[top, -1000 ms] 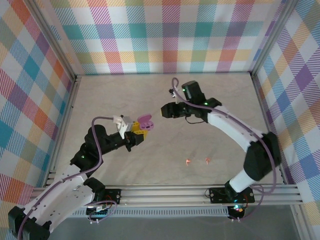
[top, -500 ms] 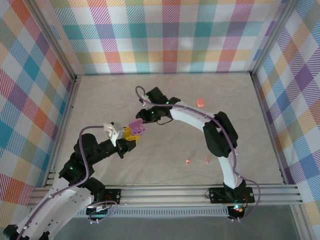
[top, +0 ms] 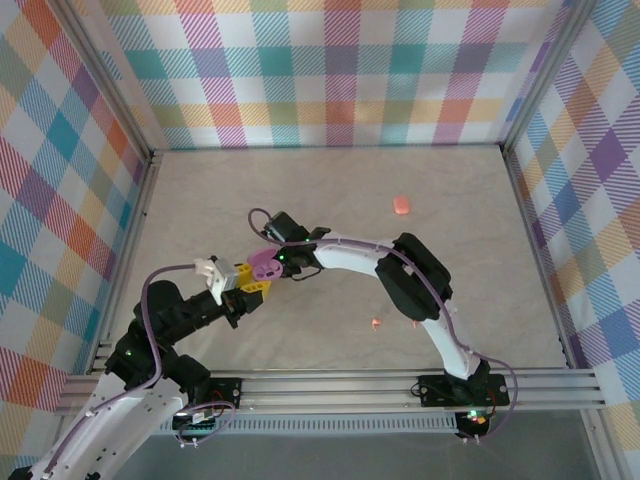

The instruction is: Insert the wireless bluetooth earbuds into the charging case

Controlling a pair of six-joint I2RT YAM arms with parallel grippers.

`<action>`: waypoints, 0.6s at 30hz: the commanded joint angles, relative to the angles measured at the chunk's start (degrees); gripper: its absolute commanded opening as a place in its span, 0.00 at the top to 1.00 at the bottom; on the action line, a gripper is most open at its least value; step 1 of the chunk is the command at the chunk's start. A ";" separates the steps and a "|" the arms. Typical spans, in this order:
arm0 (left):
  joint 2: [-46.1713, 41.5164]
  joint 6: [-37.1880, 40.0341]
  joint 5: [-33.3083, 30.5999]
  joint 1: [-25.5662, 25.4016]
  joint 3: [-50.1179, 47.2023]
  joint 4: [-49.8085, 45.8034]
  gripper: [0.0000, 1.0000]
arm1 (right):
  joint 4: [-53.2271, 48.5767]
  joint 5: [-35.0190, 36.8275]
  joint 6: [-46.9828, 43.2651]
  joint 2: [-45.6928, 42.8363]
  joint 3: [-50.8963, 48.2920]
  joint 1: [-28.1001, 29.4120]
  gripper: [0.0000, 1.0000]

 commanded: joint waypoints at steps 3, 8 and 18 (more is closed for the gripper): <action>-2.76 -0.55 -0.82 -0.36 1.19 -1.21 0.84 | 0.13 3.57 3.07 3.56 5.35 2.99 0.69; -4.92 -0.97 -1.13 -0.36 0.88 -1.84 0.84 | -2.84 5.15 2.99 6.71 10.33 4.28 0.71; -7.21 -1.23 -1.02 -0.36 1.20 -4.87 0.83 | -8.38 9.56 1.19 9.46 14.64 5.27 0.71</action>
